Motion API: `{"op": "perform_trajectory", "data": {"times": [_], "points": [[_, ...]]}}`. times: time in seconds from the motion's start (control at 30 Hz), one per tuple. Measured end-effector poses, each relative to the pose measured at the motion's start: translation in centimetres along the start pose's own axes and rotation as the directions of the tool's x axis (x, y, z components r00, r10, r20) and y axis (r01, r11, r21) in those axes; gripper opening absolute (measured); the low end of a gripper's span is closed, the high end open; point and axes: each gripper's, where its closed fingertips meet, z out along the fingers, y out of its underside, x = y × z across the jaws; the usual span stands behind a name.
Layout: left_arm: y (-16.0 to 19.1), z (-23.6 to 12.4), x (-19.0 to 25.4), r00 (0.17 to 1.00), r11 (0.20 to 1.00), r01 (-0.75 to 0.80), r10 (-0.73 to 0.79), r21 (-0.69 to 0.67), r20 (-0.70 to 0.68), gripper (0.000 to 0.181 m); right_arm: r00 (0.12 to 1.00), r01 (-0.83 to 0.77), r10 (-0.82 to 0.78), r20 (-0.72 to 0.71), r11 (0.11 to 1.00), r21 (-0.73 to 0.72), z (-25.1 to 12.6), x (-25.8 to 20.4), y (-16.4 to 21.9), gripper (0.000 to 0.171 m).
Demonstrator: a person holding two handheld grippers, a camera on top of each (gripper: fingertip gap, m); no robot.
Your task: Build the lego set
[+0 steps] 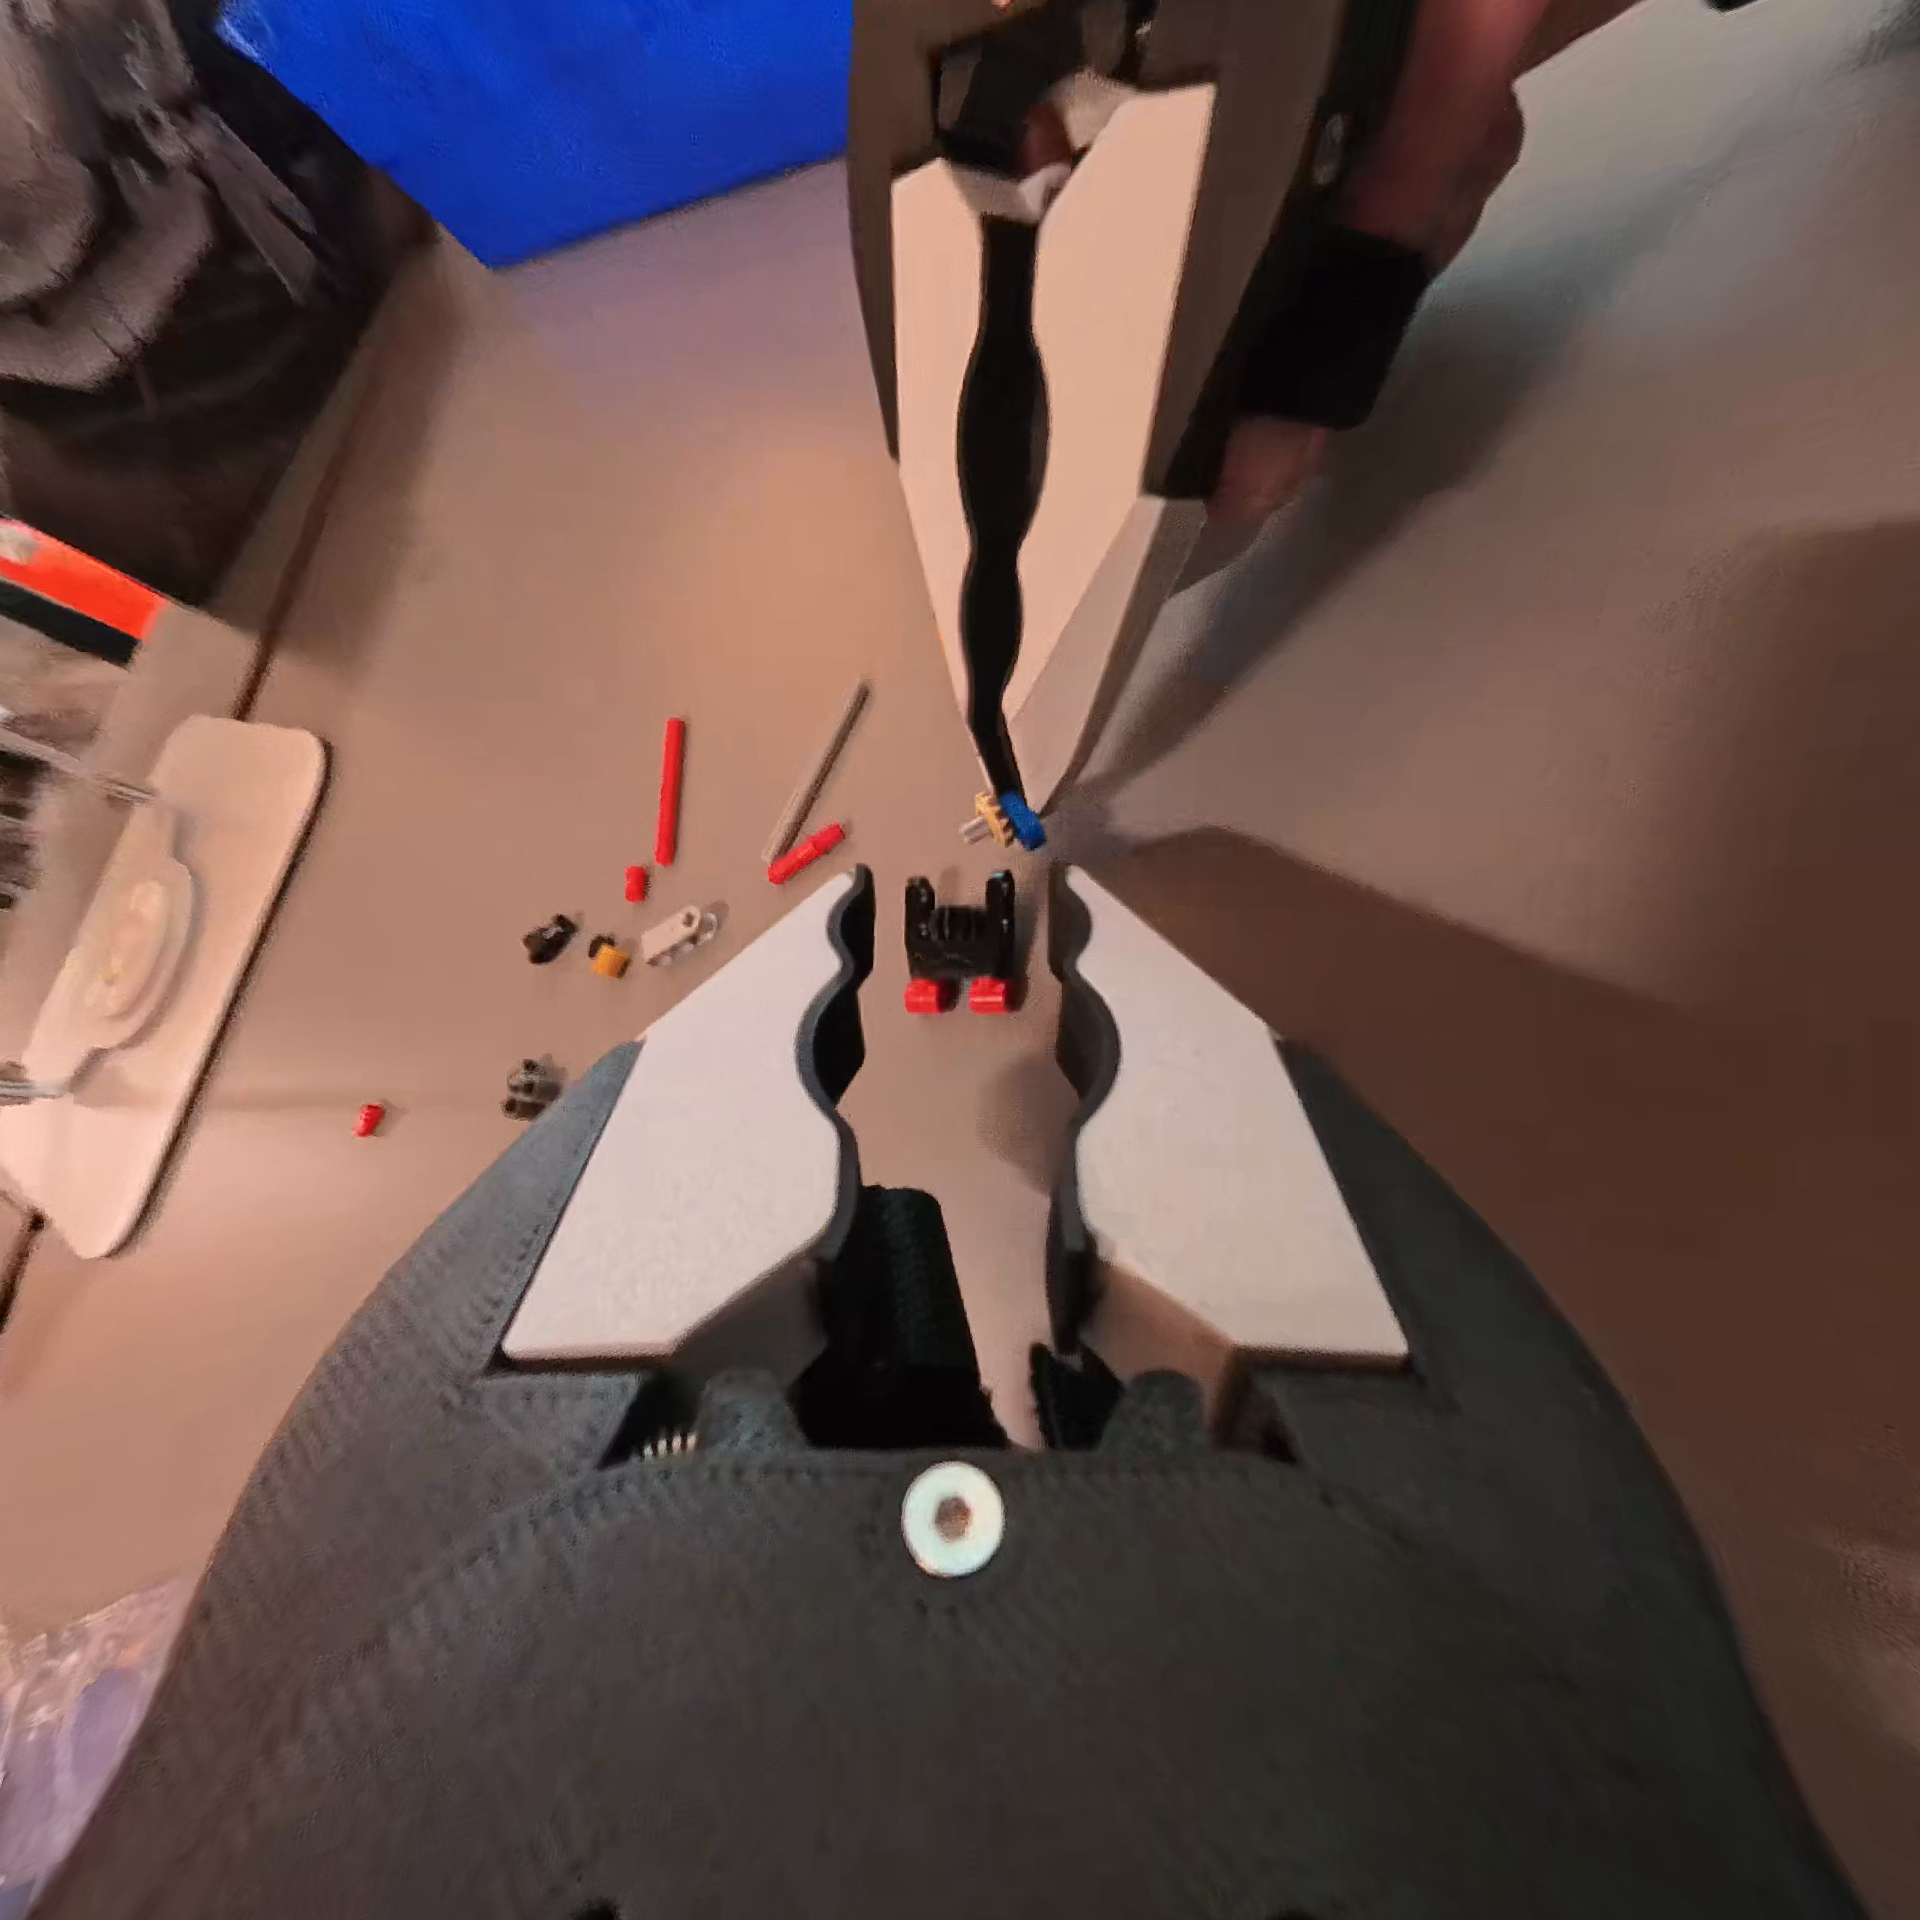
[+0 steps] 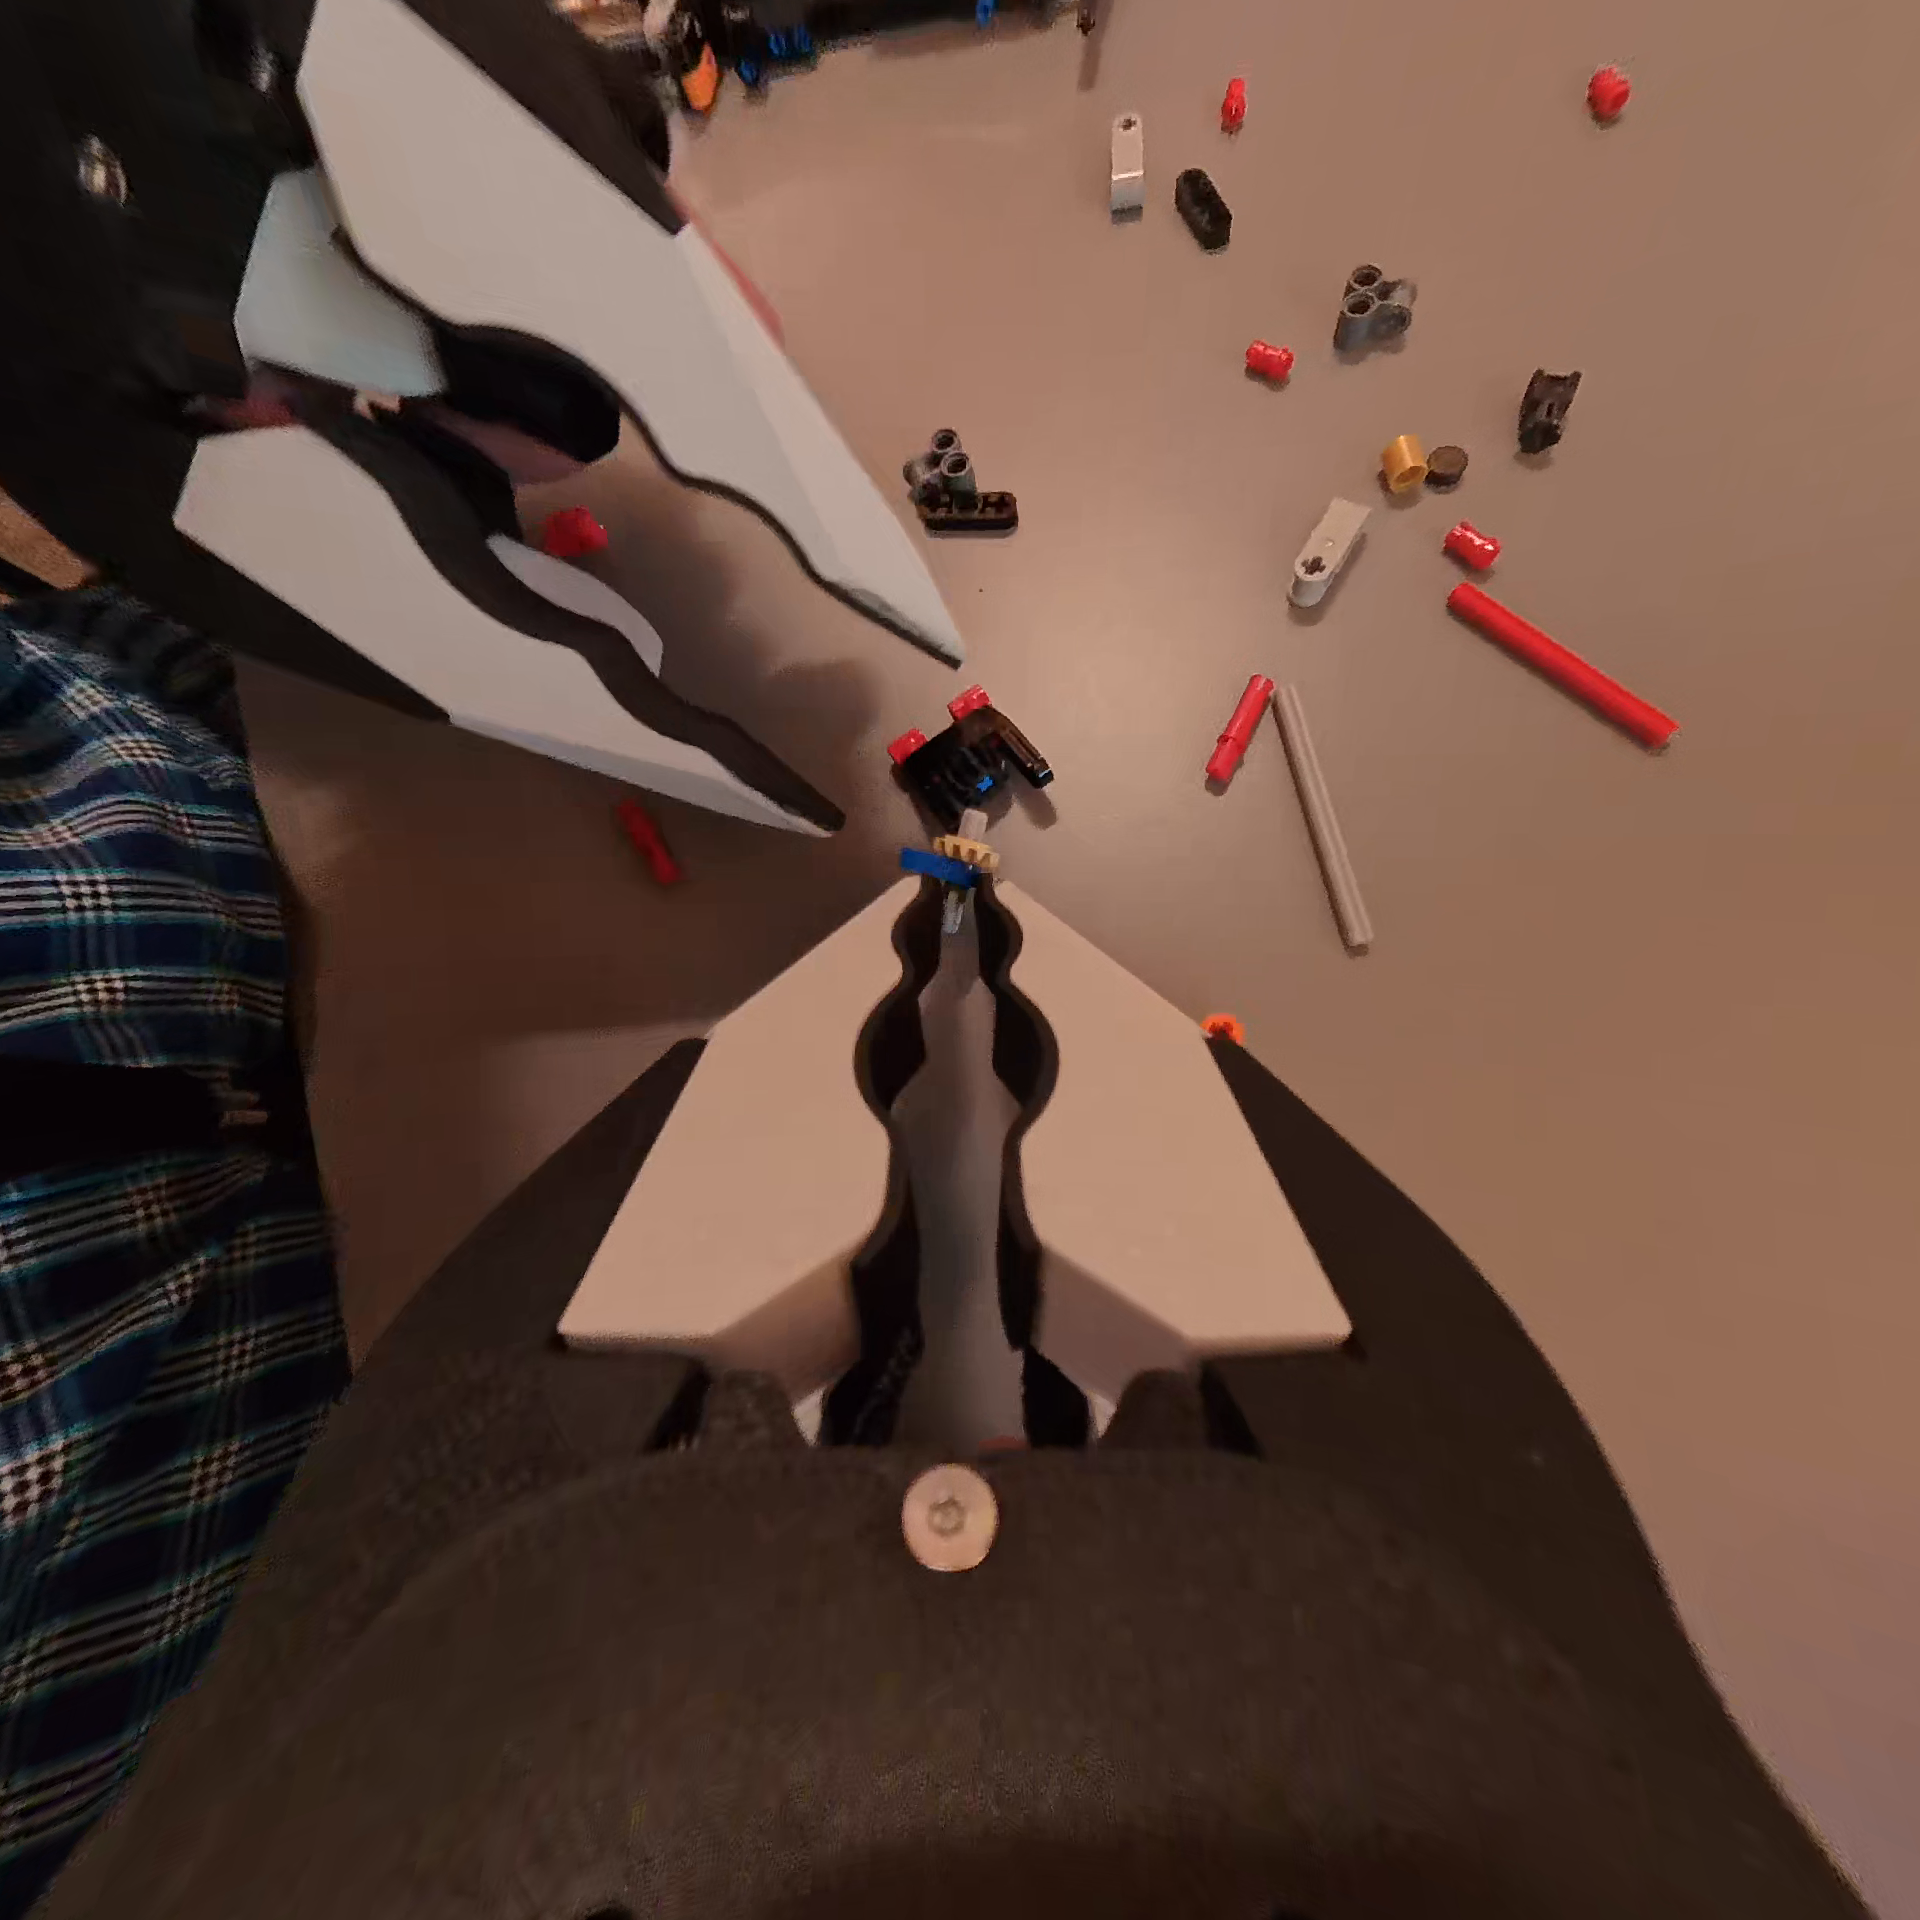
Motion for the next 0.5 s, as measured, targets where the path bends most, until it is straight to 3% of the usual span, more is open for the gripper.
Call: {"op": "perform_trajectory", "data": {"times": [0.23, 0.33, 0.5], "points": [[-0.5, 0.2, 1.3, 0.999, 1.000, -0.006, 0.006, -0.010, 0.033, 0.014, 1.000, -0.025, 0.026, -0.015, 1.000, 0.011, 0.1, 0.0, 0.1, 0.003], [-0.6, 0.2, 0.6, 0.995, 1.000, -0.005, 0.007, -0.023, 0.102, 0.010, 0.999, -0.043, 0.043, -0.006, 0.998, 0.042, 0.0, -0.4, -0.4, 0.003], [-0.5, 0.4, 1.2, 0.995, 0.999, -0.012, 0.016, -0.037, 0.095, 0.008, 0.998, -0.062, 0.062, 0.007, 0.996, 0.066, -0.1, -1.0, -0.9, 0.003]]}}
